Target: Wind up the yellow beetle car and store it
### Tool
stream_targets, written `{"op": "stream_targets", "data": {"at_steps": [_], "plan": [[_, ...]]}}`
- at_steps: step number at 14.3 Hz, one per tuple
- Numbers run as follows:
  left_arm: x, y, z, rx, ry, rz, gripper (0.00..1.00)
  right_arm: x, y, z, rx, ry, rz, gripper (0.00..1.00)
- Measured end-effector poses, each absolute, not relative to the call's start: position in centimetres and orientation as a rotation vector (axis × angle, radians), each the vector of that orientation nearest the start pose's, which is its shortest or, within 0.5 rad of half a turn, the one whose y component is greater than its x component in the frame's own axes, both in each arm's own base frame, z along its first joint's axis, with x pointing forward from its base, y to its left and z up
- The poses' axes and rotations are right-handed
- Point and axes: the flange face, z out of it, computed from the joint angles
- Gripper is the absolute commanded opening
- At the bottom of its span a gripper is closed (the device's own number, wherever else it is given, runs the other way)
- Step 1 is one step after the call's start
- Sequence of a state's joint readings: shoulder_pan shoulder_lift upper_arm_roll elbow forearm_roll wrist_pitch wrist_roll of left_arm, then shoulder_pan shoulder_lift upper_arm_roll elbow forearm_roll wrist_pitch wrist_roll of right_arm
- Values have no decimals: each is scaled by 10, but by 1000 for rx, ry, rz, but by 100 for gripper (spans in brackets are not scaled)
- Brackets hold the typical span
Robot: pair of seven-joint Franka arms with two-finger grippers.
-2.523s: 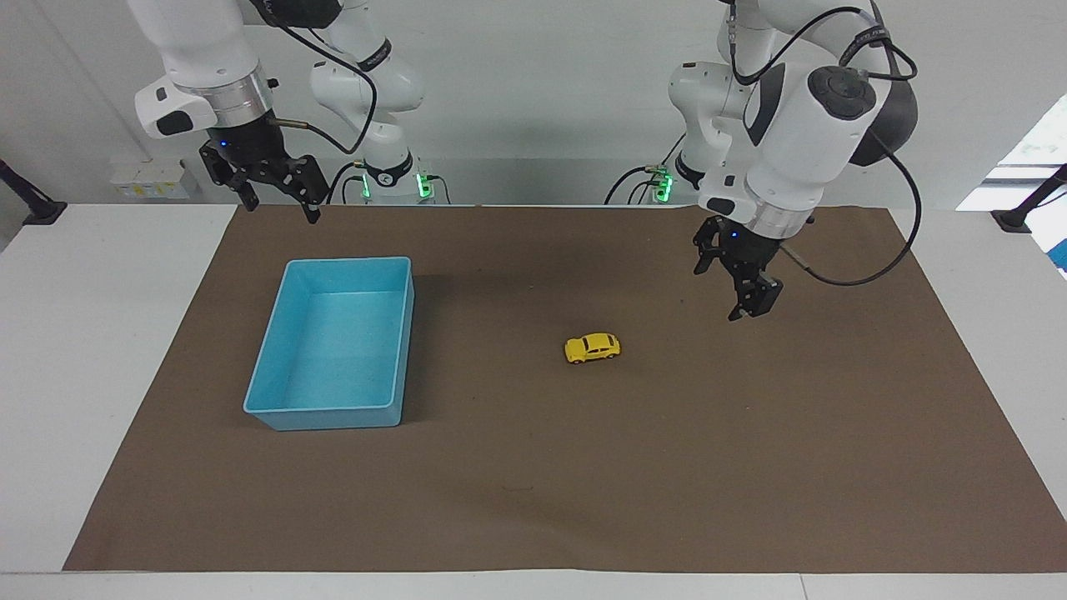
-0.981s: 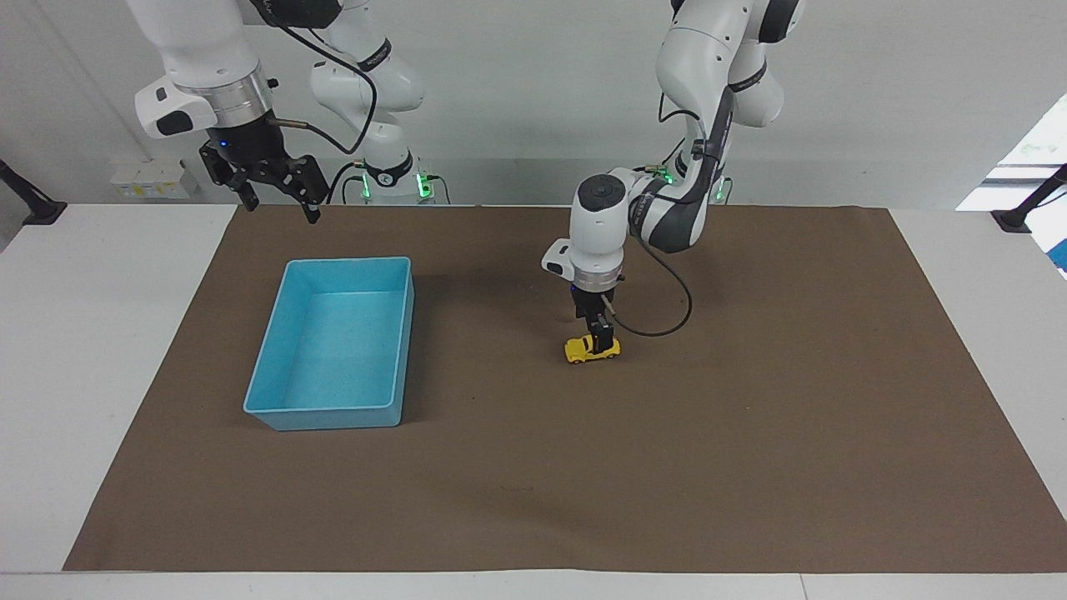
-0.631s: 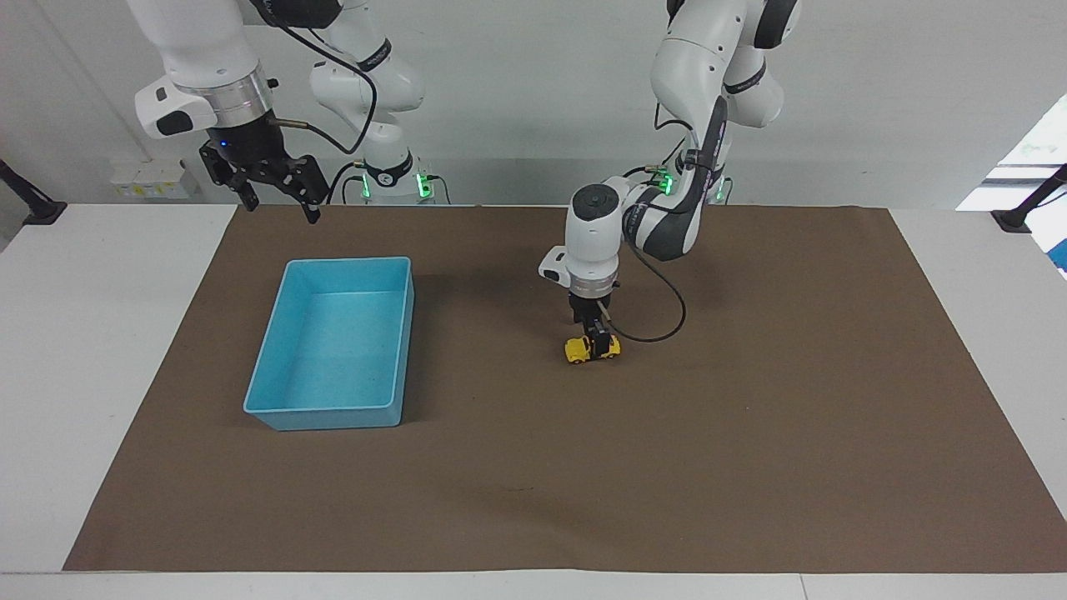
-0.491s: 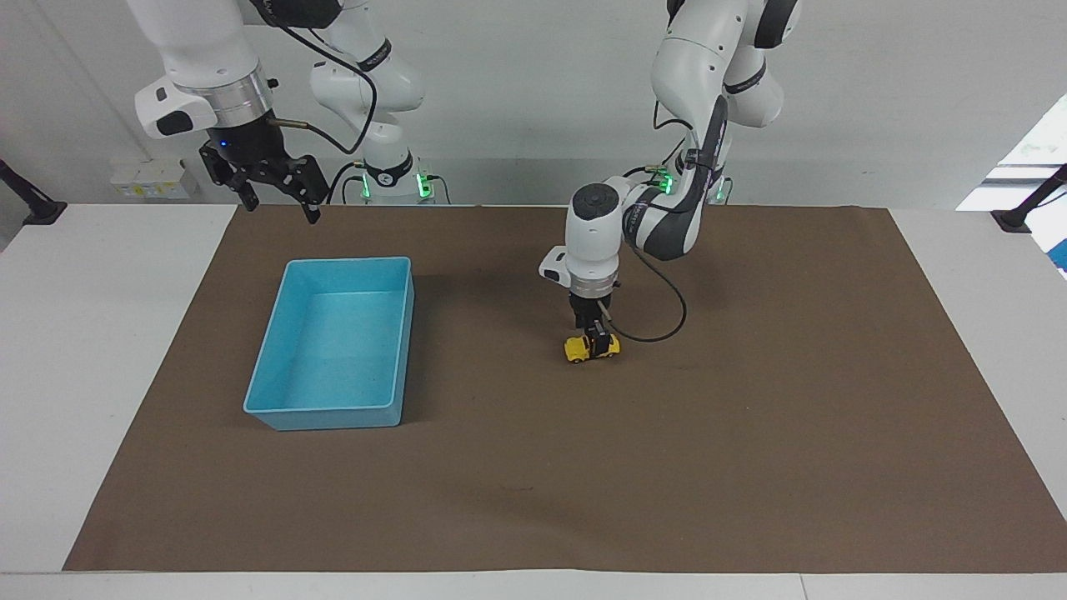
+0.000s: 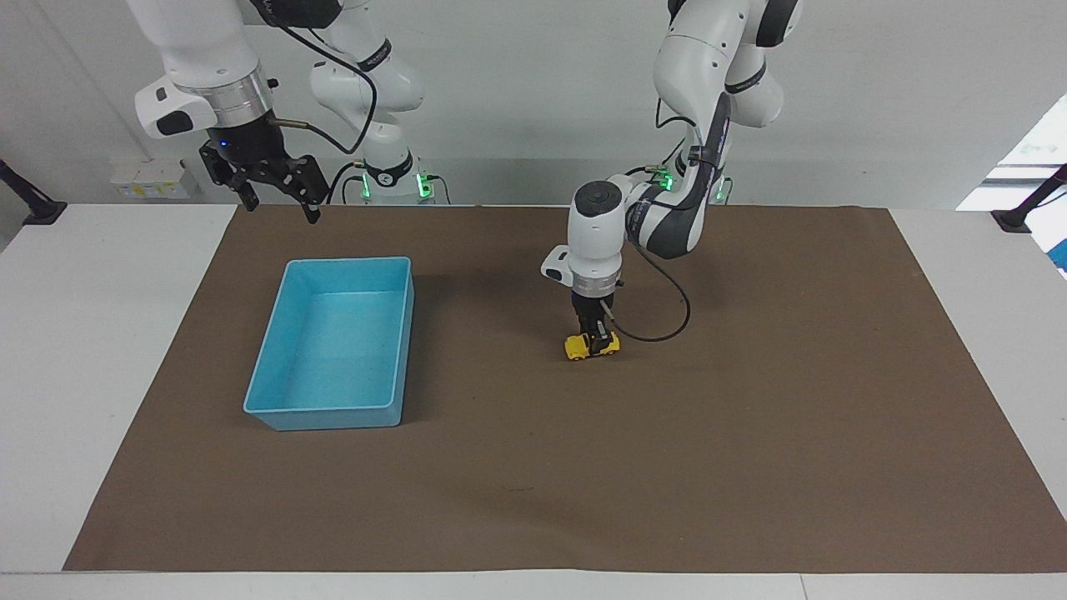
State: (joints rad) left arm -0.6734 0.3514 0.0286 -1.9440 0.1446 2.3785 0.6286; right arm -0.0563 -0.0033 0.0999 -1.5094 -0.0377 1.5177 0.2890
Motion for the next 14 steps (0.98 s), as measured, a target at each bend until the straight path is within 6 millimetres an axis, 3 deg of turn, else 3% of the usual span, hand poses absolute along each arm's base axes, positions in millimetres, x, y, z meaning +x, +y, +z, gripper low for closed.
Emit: {"op": "stream_targets", "data": {"at_steps": [6, 14], "plan": [[505, -355, 309, -2293, 1971, -102, 0, 548, 20, 650, -3153, 392, -28, 100], [526, -301, 310, -2233, 2038, -46, 0, 548, 20, 650, -3153, 392, -28, 100]]}}
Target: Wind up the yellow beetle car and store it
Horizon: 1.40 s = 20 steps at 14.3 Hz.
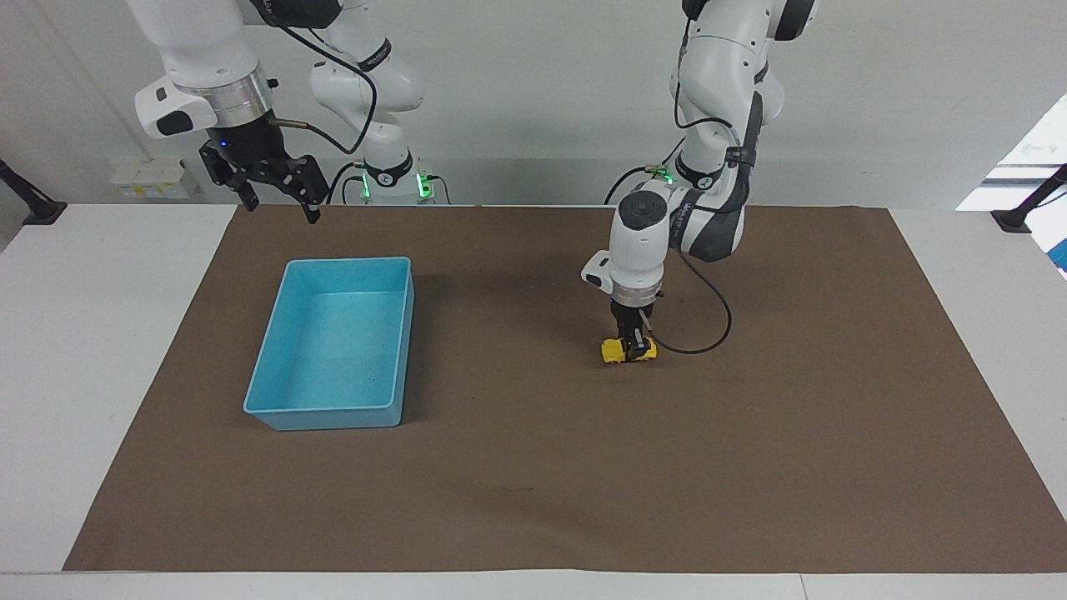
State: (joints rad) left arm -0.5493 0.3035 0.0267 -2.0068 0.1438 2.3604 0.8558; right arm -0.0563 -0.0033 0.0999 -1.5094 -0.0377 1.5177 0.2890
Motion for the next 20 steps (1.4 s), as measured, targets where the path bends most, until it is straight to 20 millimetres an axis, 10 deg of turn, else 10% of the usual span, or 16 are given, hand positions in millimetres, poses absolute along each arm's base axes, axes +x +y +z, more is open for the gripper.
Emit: {"op": "stream_targets", "data": {"at_steps": [9, 10, 11, 15, 20], "plan": [[552, -235, 310, -2205, 2068, -9, 0, 548, 20, 650, -3153, 392, -28, 100], [553, -232, 310, -2208, 2065, -8, 28, 548, 20, 650, -3153, 392, -28, 100], [554, -231, 311, -2210, 2062, -8, 99, 548, 20, 650, -3153, 392, -28, 100], [564, -221, 318, -2223, 2033, -36, 100, 548, 20, 650, -3153, 392, -28, 100], [570, -219, 384, -2277, 1928, -143, 100, 548, 20, 650, -3153, 392, -28, 100]]}}
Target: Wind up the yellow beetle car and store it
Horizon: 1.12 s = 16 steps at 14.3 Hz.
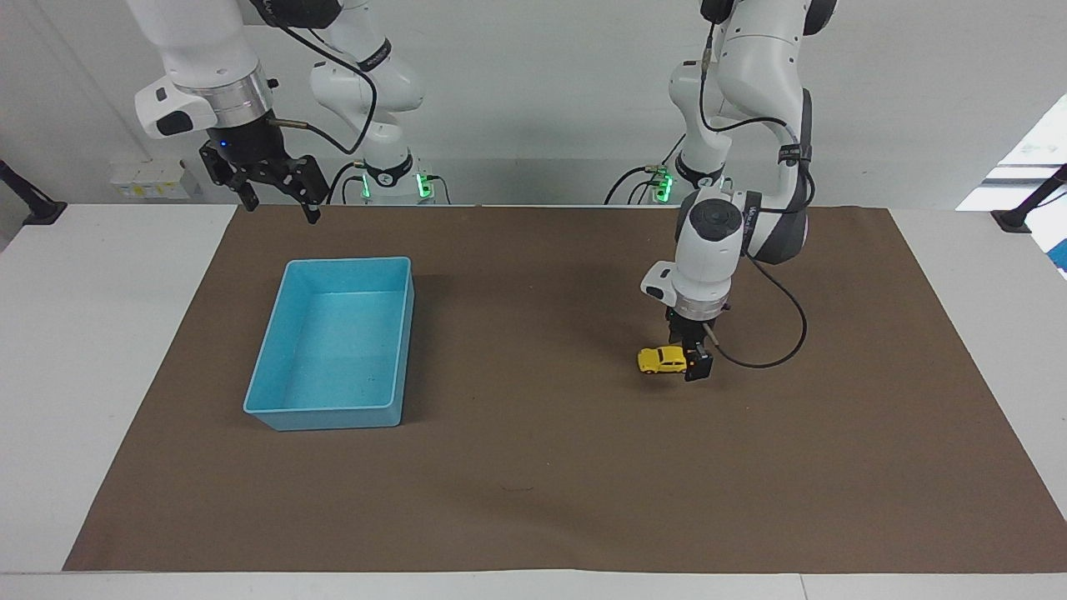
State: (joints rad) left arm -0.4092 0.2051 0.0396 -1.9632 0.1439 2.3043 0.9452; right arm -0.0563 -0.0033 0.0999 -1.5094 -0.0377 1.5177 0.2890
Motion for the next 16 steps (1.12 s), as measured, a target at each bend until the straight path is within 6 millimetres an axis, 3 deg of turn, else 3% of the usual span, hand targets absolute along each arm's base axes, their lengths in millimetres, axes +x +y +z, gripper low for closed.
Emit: {"op": "stream_targets", "data": {"at_steps": [4, 6, 11, 14, 16], "plan": [[581, -213, 430, -2556, 1524, -276, 100, 548, 20, 650, -3153, 392, -28, 100], [593, -197, 453, -2671, 1309, -320, 100, 548, 20, 650, -3153, 392, -28, 100], [614, -118, 514, -2983, 690, -311, 100, 548, 20, 650, -3153, 392, -28, 100], [617, -61, 537, -3117, 351, -271, 100, 548, 20, 650, -3153, 392, -28, 100], [609, -45, 549, -3145, 211, -214, 100, 548, 20, 650, -3153, 392, -28, 100]]}}
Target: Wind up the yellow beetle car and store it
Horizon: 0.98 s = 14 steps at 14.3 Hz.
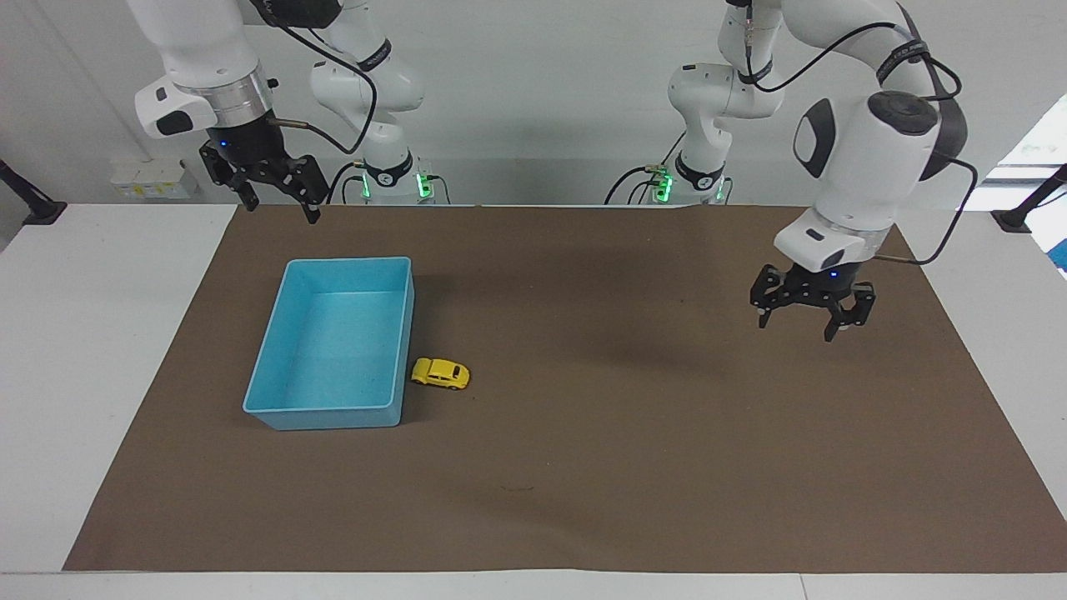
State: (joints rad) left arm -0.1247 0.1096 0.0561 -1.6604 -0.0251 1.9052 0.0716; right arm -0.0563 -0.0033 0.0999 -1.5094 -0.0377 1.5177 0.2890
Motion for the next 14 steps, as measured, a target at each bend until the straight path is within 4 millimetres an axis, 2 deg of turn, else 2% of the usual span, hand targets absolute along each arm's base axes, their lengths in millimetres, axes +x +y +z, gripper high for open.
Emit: {"op": "stream_targets", "data": {"at_steps": [2, 5, 8, 10, 14], "plan": [[593, -43, 565, -3157, 159, -132, 100, 548, 20, 650, -3153, 392, -28, 100], [563, -37, 601, -3164, 135, -88, 100, 548, 20, 650, -3153, 392, -28, 100], [544, -29, 623, -3165, 122, -47, 100, 548, 20, 650, -3153, 392, -28, 100], [540, -29, 632, -3164, 123, -18, 100, 548, 20, 650, -3153, 392, -28, 100], [538, -23, 630, -3164, 95, 18, 100, 548, 13, 650, -3150, 413, -27, 100]]}}
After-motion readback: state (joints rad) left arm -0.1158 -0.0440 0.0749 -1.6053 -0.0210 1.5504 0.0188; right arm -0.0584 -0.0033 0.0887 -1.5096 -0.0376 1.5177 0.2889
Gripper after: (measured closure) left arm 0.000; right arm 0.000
